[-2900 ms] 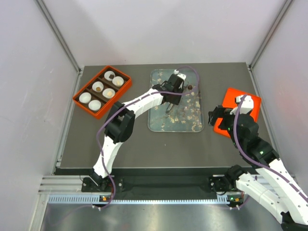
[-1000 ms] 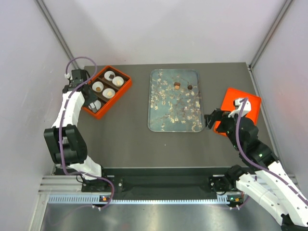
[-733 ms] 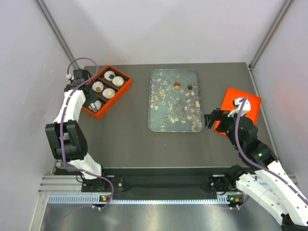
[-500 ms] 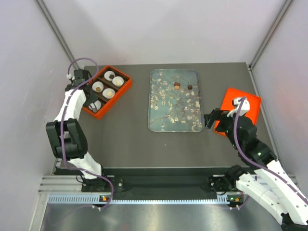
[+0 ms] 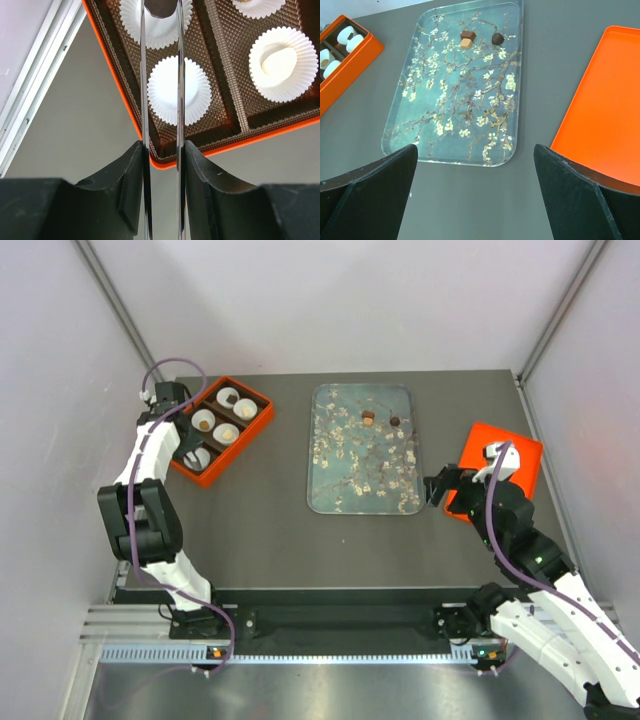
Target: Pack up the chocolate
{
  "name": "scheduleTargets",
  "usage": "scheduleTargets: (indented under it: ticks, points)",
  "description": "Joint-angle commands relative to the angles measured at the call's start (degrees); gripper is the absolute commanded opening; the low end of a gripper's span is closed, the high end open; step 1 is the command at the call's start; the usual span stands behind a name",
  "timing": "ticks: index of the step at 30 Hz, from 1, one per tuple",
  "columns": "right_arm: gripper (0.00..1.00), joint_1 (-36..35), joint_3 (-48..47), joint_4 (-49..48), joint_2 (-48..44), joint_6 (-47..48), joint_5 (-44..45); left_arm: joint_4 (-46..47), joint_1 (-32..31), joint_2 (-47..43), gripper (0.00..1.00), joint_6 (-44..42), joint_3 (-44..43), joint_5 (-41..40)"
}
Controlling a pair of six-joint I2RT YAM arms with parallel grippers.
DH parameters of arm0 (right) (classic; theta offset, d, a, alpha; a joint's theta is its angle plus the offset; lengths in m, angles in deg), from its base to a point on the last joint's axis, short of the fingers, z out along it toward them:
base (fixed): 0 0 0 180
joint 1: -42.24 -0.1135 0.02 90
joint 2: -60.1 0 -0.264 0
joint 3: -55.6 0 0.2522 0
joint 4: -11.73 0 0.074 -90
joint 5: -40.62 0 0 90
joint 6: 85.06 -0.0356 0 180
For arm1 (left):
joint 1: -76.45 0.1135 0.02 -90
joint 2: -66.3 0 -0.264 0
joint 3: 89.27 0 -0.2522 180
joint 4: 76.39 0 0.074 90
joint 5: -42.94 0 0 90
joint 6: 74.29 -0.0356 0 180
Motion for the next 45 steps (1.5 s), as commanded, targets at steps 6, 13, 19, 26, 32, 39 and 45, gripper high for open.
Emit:
scheduleTargets:
  ticks: [6,13,19,26,32,39,45]
  points:
    - [1.00,-0.73,-0.29,-2.40,-0.70,1.50,2.69,2.47,0.47,0.71,0.40,-0.68,-2.51,-2.13]
    - [1.00,-0.73,-0.29,-2.40,-1.14,2.11,3.39,2.47,0.39,0.97,0.43,-1.12,-2.42,-1.17]
    - [1.00,-0.73,-0.21,-1.97,-1.93,2.37,4.01,2.47,0.39,0.71,0.45,-1.56,-2.51,-1.17]
    - [1.00,-0.73,-0.56,-1.61,-2.19,2.37,4.18,2.12,0.47,-0.17,0.46,-1.74,-3.12,-2.13]
    - [1.00,-0.64,-1.17,-0.82,-2.54,1.76,4.01,0.98,0.47,-1.48,0.47,-1.65,-4.53,-0.91]
    - [1.00,-0.73,-2.31,0.50,-2.98,1.23,3.57,-0.35,-0.58,-7.10,0.47,-2.18,-7.60,7.78]
    - [1.00,-0.73,-2.58,1.29,-2.55,0.97,3.48,2.29,-11.98,-12.74,0.47,-3.58,-6.99,13.68]
